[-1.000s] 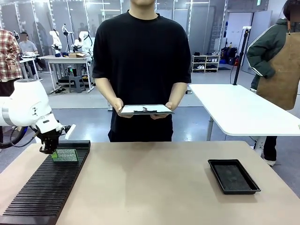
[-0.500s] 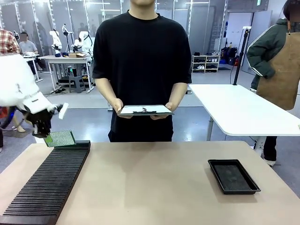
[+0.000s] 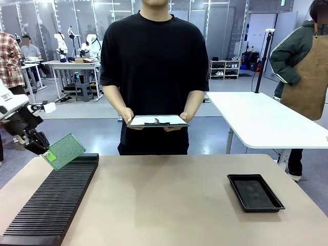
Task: Inspect the PCB.
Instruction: Pick up the Blank PCB and present it to the human.
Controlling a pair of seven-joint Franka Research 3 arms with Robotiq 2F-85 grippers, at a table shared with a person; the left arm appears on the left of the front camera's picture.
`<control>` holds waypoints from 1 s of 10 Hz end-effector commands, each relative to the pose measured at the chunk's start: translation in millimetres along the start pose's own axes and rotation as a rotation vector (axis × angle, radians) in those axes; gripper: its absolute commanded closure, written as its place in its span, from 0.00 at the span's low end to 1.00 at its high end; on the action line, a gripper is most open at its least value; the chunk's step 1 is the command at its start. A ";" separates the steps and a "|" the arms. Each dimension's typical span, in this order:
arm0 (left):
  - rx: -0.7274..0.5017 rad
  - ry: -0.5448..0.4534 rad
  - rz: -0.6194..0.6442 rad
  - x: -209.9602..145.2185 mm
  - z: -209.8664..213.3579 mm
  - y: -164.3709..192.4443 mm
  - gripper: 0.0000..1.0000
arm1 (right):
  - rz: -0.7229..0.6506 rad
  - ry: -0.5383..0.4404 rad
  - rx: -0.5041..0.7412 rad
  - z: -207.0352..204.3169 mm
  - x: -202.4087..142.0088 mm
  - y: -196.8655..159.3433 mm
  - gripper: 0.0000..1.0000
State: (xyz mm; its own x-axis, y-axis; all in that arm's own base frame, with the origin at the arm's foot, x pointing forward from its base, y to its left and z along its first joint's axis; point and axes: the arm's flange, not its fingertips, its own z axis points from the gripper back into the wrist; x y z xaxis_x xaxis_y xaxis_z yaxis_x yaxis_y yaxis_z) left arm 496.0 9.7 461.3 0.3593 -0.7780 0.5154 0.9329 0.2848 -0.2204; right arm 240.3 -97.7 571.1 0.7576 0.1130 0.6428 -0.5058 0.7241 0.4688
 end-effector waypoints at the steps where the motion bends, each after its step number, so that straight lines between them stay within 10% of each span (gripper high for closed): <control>1: -0.032 -0.059 0.101 0.7 -12.6 9.9 1.00 | 0.008 0.001 0.005 0.2 -1.3 0.0 0.00; 7: -0.009 -0.014 0.017 -0.2 -2.4 1.6 0.97 | 0.008 0.001 0.005 0.2 -1.3 0.0 0.00; 10: -0.293 -0.309 0.290 21.7 -18.5 23.2 0.97 | 0.008 0.001 0.005 0.2 -1.3 0.0 0.00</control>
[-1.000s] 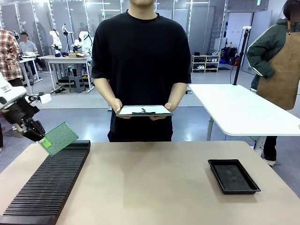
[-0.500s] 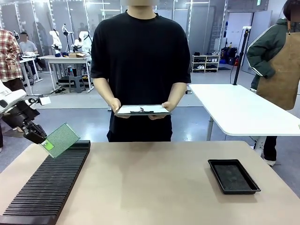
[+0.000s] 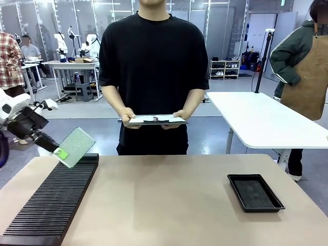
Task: Inspect the PCB.
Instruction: Pick up the Blank PCB and present it to the human.
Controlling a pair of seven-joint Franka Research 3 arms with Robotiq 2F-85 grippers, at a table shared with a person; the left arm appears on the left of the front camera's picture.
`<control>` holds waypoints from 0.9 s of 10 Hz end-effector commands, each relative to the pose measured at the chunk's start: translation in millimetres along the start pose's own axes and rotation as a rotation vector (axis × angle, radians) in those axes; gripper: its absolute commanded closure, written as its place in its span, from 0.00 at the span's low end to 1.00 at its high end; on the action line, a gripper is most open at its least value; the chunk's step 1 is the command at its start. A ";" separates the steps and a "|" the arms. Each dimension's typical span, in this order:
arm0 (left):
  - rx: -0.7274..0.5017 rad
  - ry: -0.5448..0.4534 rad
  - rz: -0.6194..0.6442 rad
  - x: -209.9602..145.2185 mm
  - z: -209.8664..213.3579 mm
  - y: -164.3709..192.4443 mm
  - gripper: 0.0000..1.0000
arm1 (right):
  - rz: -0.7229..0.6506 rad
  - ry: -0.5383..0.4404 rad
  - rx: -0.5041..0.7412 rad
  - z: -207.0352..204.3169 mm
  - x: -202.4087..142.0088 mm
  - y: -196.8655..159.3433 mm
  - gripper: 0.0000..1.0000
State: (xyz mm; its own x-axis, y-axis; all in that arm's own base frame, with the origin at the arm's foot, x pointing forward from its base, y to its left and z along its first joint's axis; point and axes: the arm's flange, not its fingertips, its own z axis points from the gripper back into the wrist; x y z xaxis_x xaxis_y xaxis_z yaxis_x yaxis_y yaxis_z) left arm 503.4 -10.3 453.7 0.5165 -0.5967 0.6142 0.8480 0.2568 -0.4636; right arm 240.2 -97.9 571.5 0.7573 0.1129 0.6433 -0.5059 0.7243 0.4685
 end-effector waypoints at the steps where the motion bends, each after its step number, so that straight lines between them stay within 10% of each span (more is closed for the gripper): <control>1: -0.153 -0.171 0.194 11.1 -9.8 28.9 0.97 | 0.007 0.002 0.005 -0.3 -1.4 -0.1 0.00; 9: -0.377 -0.484 0.572 -1.3 -63.7 82.7 0.97 | 0.007 0.002 0.005 -0.3 -1.4 -0.1 0.00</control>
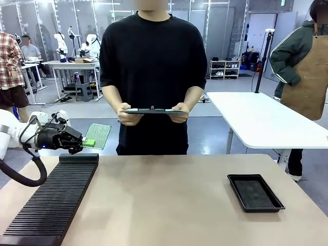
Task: Inspect the PCB.
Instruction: Pick up the Blank PCB and present it to the human, then release the Blank PCB you were holding.
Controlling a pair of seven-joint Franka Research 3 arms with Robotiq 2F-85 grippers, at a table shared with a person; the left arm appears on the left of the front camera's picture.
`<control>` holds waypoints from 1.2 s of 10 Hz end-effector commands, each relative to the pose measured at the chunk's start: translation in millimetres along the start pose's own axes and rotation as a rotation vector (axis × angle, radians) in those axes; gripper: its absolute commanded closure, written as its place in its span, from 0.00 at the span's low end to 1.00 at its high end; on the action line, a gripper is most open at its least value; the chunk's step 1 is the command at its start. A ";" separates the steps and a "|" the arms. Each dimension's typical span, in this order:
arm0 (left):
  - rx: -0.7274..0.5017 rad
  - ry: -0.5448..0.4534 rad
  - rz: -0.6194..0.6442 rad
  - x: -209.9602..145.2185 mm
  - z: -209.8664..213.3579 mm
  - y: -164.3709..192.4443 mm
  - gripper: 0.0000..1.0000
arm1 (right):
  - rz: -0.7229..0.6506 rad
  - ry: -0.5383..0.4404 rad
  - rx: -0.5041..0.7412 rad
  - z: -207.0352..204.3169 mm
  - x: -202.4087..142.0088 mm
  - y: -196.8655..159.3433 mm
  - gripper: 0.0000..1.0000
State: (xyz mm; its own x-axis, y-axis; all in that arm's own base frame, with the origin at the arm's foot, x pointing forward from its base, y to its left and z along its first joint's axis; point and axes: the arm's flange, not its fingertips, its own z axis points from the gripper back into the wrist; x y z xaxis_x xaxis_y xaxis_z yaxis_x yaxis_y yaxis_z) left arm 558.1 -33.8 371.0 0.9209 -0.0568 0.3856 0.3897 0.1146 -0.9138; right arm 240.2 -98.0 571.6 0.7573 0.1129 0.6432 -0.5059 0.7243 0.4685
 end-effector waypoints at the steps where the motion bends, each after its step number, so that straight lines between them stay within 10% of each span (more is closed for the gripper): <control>1: -0.022 -0.048 0.008 8.1 -2.1 2.0 0.97 | 0.007 0.002 0.005 -0.4 -1.5 -0.2 0.00; 12: -0.011 -0.015 0.005 0.9 -2.2 2.3 0.97 | 0.007 0.002 0.005 -0.4 -1.5 -0.2 0.00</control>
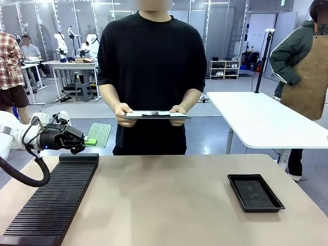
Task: Inspect the PCB.
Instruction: Release the Blank PCB you were holding.
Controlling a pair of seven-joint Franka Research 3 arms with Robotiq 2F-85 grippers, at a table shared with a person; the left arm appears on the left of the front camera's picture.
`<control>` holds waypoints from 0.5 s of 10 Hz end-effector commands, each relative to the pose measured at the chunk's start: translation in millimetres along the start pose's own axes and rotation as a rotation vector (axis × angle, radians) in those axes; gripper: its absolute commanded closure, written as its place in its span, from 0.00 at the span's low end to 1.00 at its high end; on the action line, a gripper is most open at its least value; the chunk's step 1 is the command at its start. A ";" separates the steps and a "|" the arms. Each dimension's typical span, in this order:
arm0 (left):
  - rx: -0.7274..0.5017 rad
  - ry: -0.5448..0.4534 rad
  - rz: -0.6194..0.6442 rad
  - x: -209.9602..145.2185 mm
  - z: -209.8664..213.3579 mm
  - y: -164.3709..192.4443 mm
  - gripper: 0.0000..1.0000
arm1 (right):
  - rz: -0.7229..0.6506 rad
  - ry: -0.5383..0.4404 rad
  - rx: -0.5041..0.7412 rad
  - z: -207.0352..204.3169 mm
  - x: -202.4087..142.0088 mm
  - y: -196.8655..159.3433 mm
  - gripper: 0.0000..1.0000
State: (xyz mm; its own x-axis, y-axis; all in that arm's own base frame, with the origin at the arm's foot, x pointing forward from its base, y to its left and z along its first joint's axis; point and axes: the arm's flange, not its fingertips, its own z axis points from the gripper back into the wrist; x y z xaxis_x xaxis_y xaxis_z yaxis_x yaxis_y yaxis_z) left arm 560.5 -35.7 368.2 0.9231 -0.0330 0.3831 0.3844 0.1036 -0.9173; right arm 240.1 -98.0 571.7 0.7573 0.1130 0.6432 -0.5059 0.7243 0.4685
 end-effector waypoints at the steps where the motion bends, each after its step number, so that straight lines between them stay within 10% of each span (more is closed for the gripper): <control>1: 0.000 0.008 0.000 -0.3 0.1 -1.0 0.97 | 0.007 0.002 0.005 -0.4 -1.5 -0.2 0.00; 5: 0.000 0.008 0.000 -0.3 0.1 -1.0 0.97 | 0.007 0.002 0.005 -0.4 -1.5 -0.2 0.00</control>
State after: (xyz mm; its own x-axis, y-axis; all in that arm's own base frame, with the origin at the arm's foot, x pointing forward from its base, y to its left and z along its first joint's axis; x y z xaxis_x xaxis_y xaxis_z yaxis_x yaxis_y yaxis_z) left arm 560.5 -35.7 368.2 0.9231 -0.0331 0.3831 0.3844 0.1036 -0.9173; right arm 240.1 -98.0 571.7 0.7573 0.1130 0.6432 -0.5059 0.7243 0.4685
